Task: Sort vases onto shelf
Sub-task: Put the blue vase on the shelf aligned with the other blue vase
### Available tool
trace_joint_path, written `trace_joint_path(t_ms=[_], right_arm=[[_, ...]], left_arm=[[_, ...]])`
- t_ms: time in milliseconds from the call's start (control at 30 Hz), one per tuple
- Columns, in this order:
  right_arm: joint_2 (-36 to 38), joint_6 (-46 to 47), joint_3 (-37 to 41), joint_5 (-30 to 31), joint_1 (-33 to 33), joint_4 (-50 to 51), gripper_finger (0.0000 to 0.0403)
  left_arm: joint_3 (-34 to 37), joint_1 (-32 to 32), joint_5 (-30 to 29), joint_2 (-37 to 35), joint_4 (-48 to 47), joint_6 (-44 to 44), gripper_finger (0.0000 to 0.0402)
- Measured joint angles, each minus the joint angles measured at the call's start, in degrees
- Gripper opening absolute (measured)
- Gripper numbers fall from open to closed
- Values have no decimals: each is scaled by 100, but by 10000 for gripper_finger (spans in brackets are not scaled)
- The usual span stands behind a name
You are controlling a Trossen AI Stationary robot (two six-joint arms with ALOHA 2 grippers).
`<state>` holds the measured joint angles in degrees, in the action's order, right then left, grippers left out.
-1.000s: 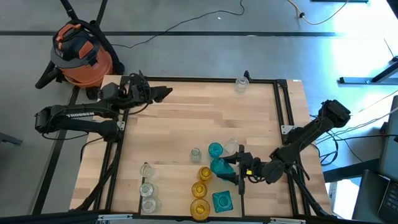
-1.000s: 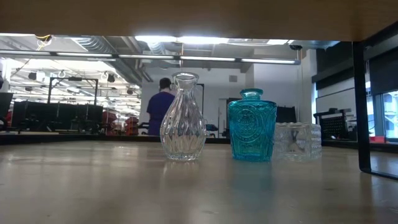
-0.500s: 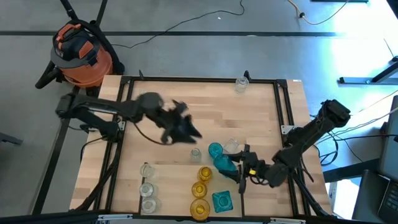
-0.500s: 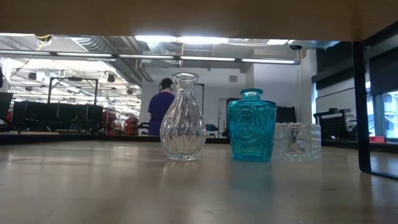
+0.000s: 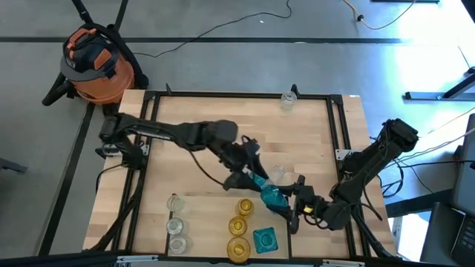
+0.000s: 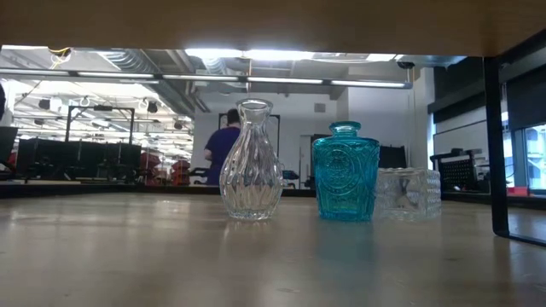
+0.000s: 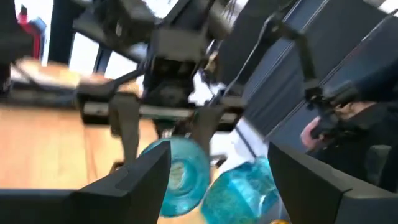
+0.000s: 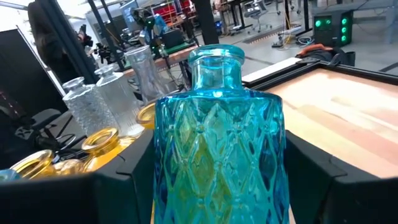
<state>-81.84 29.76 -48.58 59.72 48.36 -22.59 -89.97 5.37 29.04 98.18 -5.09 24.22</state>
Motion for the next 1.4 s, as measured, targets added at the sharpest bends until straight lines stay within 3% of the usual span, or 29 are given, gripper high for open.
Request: trace_joint_path(t_ms=[267, 633, 967, 1400], right_arm=[[0, 0, 0, 37, 0, 2, 232], [0, 39, 0, 101, -121, 55, 232], [0, 61, 0, -498, -515, 41, 232], [0, 146, 0, -482, -564, 53, 232]], left_arm=[[-846, 34, -886, 469, -1916, -276, 261], [-857, 144, -912, 467, -1847, -78, 261], [-857, 196, -1471, 467, -1842, -301, 261], [-857, 181, -1443, 465, -2267, -289, 261]])
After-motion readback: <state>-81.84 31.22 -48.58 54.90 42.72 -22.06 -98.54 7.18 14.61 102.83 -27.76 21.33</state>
